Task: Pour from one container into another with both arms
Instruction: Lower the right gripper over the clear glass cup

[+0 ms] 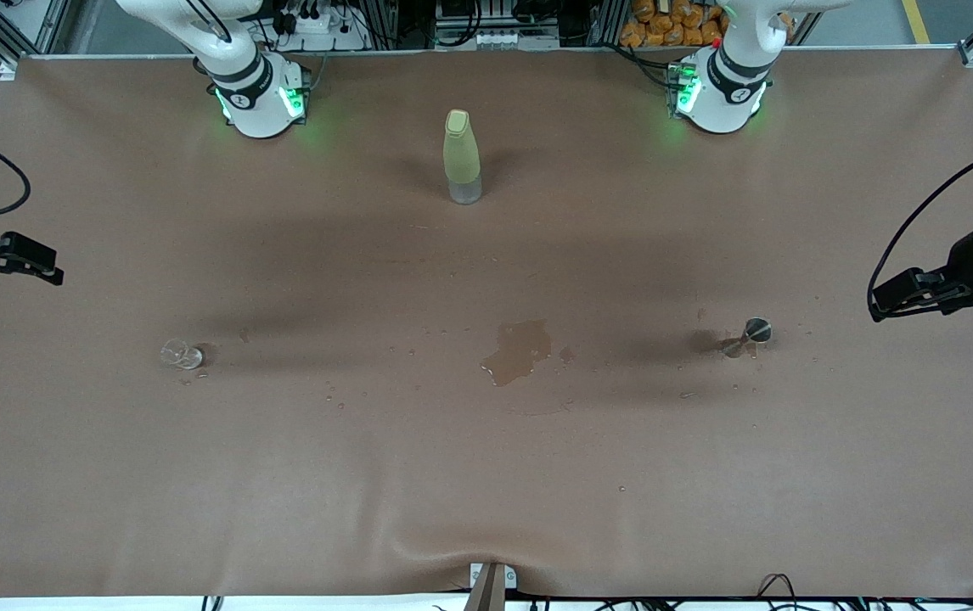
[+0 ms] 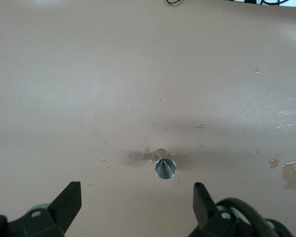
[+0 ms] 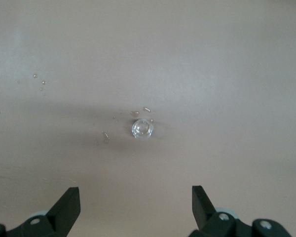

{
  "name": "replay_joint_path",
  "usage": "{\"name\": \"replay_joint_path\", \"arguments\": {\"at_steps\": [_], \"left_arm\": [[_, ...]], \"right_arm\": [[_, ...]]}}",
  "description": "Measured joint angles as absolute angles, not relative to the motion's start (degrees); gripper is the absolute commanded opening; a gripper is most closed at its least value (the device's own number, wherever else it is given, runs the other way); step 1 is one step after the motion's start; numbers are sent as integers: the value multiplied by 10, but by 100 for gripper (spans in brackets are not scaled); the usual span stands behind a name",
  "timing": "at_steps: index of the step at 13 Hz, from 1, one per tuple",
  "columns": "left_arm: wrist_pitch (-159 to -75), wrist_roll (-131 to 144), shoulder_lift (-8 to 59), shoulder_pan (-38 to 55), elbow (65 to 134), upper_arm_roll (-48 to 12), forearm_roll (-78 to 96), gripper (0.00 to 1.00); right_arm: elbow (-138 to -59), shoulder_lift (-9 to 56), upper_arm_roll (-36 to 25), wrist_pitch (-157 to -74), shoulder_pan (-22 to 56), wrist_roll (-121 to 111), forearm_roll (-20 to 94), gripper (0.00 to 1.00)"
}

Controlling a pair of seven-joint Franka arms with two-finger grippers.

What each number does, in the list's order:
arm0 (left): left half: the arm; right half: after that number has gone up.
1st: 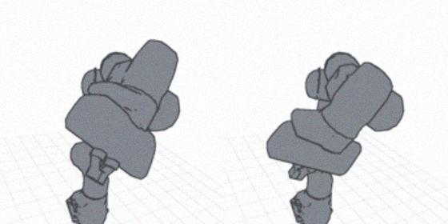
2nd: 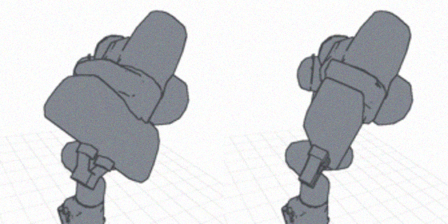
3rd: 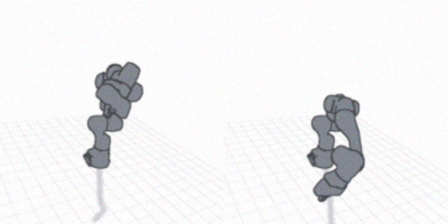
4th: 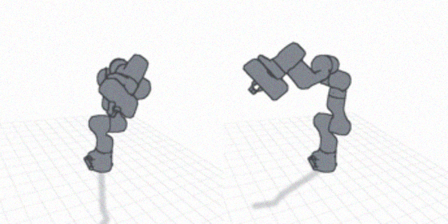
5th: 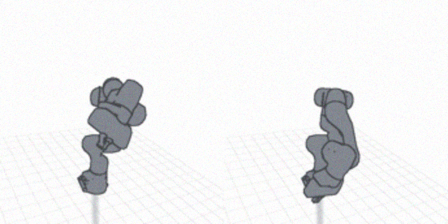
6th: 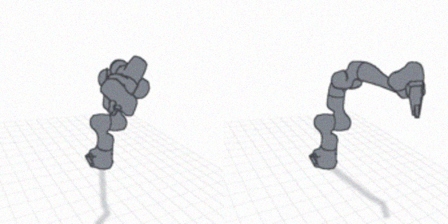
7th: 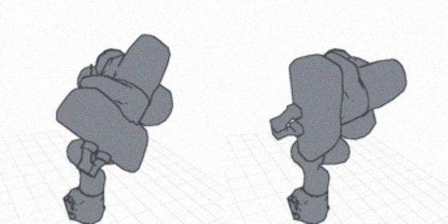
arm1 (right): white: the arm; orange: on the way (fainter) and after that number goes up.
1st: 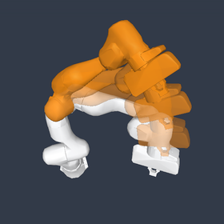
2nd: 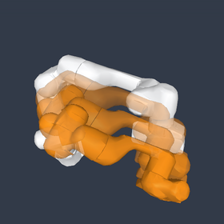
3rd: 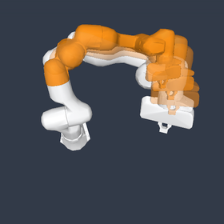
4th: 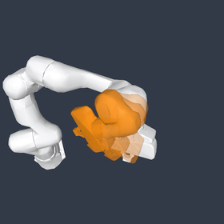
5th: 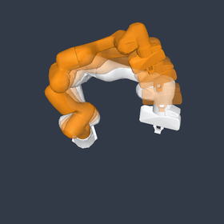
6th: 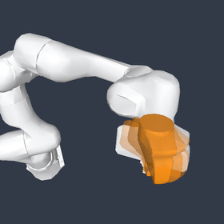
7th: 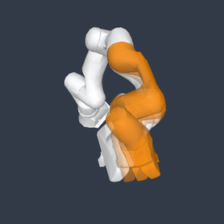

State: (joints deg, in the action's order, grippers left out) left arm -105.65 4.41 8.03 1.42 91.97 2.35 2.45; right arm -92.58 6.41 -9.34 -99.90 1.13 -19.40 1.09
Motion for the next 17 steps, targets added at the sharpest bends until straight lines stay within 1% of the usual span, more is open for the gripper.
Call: {"name": "replay_joint_path", "arguments": {"at_steps": [3,5,7,9,11,14,15,17], "left_arm": [[-1055,44,80,15,918,24,24,100],[-1055,44,80,15,916,24,24,100],[-1055,44,80,15,915,24,24,100],[-1055,44,80,14,916,25,24,100],[-1055,34,80,14,915,25,24,100],[-1054,-56,81,10,915,27,38,100],[-1054,-94,82,1,916,28,58,100],[-1051,-200,88,-30,916,30,104,100]], "right_arm": [[-926,89,-95,-1025,-9,-294,49,100],[-927,116,-96,-1052,-37,-429,99,100],[-929,145,-98,-1056,-67,-550,152,100],[-933,167,-98,-1056,-90,-648,199,100],[-938,175,-98,-1034,-106,-754,263,100],[-943,185,-99,-1008,-136,-864,345,100],[-944,204,-99,-1007,-153,-902,385,100],[-943,265,-100,-1005,-191,-988,458,100]]}}
